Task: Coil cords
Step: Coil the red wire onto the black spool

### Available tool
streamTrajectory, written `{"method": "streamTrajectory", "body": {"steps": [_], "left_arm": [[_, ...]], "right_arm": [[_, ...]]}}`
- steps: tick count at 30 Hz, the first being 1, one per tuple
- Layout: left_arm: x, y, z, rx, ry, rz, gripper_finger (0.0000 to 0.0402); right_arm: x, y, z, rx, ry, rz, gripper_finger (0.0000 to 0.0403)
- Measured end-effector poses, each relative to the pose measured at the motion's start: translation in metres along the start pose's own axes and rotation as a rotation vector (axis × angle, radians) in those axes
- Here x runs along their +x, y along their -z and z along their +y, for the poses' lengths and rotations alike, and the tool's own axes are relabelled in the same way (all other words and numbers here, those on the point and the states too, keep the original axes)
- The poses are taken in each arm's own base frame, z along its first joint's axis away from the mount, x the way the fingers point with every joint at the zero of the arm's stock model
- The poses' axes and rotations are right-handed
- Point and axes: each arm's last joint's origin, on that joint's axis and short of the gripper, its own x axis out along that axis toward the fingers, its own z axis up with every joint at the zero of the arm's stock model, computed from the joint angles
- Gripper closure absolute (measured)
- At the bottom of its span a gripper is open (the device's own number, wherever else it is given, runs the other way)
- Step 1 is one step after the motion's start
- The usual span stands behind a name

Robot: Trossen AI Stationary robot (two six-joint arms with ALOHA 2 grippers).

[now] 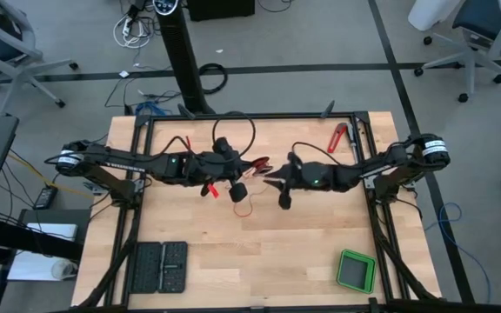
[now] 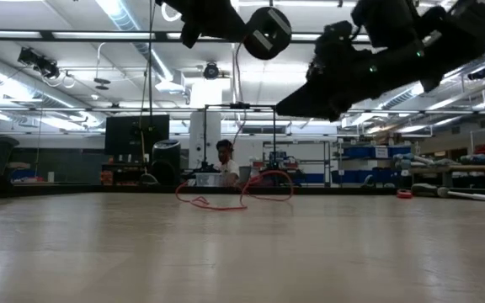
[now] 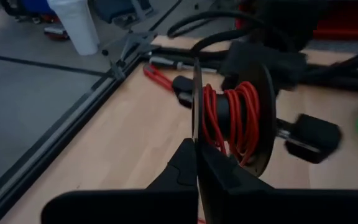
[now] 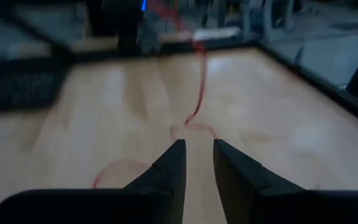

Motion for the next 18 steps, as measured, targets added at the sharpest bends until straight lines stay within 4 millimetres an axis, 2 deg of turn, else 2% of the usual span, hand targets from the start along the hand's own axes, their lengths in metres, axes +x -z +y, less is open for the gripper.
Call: {"method": "streamTrajectory", "body": {"steps": [3,6,18], "left_arm": [[0.000,-0.003,-0.001,-0.011,0.029,-0.030,0.0400],[0.000,-0.008,-0.005,-0.005,0.055,-0.083,0.0400],[-0.008,-0.018,-0.024,0.059,0.118,-0.214,0.0400]], "right_arm": [[-0.008,0.007,-0.009,0.079,-0.008,-0.100,0.0321],[-0.010,0.006,-0.013,0.124,-0.073,-0.152,0.0317],[-0.008,-0.008,-0.002,0.065,-0.147,-0.205,0.0296]]}}
